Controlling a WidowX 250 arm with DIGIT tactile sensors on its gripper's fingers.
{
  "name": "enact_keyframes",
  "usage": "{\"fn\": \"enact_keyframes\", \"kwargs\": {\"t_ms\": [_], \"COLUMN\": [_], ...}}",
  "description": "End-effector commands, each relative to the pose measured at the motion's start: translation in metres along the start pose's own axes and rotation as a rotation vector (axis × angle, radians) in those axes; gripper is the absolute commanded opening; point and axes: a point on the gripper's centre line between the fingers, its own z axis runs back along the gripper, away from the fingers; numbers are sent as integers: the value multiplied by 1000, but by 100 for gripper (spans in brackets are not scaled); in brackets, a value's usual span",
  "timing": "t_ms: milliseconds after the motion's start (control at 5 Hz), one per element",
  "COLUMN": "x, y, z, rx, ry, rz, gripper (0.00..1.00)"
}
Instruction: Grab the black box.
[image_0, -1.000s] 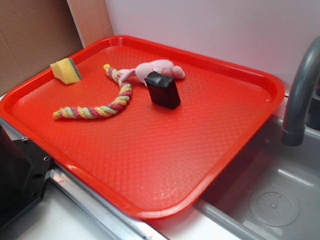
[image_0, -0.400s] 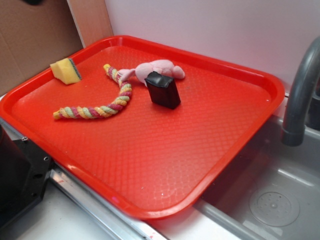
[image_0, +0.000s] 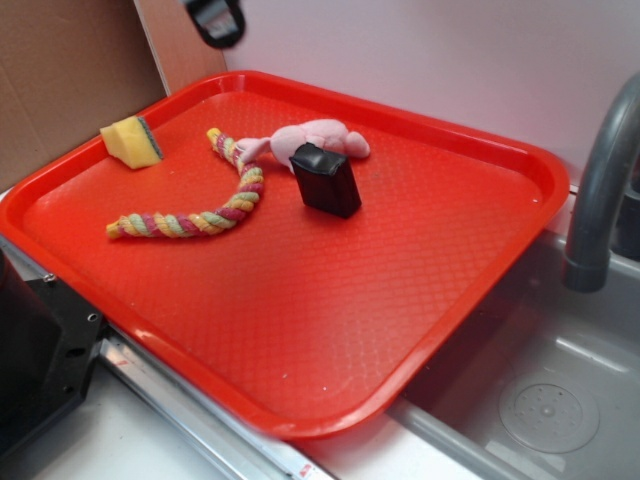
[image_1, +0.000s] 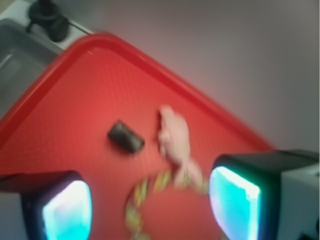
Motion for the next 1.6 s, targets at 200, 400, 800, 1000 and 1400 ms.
{"fn": "enact_keyframes", "kwargs": {"t_ms": [200,400,800,1000,1400], "x": [1,1,17,15,-1], "y": [-10,-10,-32,-39,-59], "z": [11,11,-73,-100,-119], "rx": [-181,-181,-214,-251,-298], "ry": [-138,-138,54,87,161], "rz": [-144,-144,-280,-346,-348], "gripper": [100,100,100,100,100]}}
